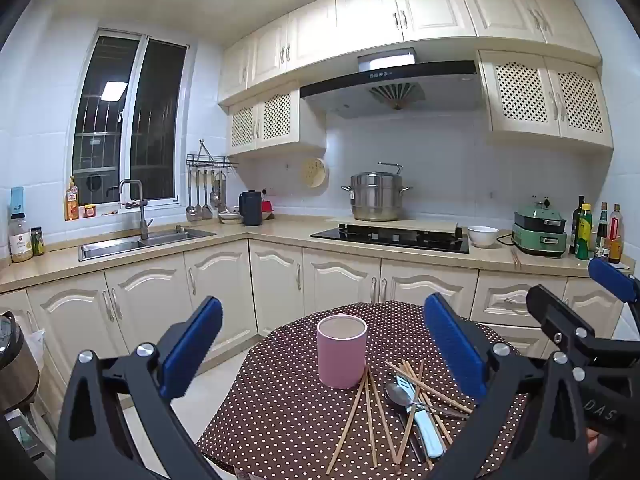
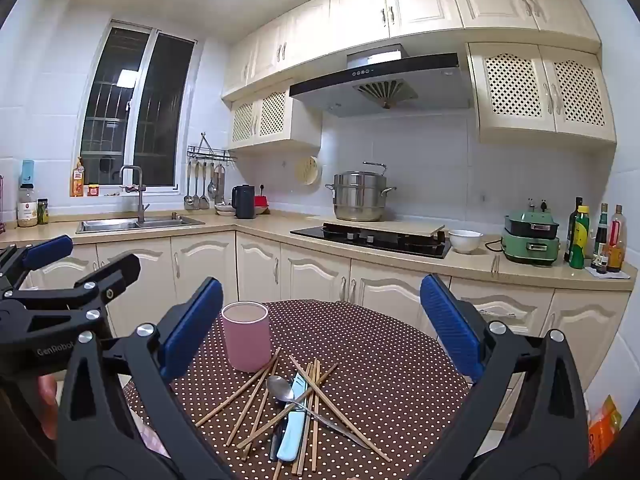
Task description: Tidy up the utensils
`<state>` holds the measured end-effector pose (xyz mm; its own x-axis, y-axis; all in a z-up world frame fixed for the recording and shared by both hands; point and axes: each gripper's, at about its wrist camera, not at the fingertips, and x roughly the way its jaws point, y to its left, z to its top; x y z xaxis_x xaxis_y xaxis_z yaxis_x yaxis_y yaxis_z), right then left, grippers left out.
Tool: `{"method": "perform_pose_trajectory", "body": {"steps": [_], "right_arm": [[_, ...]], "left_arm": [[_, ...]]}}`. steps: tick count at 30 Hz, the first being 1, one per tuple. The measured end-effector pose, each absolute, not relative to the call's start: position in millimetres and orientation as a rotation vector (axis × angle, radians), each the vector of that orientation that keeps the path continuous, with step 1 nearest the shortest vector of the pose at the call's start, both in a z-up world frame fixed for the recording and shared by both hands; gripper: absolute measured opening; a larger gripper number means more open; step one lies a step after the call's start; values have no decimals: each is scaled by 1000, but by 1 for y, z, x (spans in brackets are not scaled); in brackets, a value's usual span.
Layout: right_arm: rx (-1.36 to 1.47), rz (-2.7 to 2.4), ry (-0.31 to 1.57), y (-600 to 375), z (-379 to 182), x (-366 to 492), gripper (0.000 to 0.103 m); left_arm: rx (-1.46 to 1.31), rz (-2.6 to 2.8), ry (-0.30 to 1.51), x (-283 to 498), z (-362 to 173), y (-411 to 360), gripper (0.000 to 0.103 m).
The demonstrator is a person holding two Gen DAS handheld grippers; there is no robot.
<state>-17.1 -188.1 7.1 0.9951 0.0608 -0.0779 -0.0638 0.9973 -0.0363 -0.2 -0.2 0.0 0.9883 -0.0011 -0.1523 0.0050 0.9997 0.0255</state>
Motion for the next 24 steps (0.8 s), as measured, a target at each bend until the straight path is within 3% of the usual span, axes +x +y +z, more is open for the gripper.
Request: {"method": "perform_pose_trajectory", "body": {"steps": [24], "right_arm": [[-27, 59, 87, -190, 8, -10, 97]], "left_arm": [[28, -3, 156, 7, 1, -8, 99]]}}
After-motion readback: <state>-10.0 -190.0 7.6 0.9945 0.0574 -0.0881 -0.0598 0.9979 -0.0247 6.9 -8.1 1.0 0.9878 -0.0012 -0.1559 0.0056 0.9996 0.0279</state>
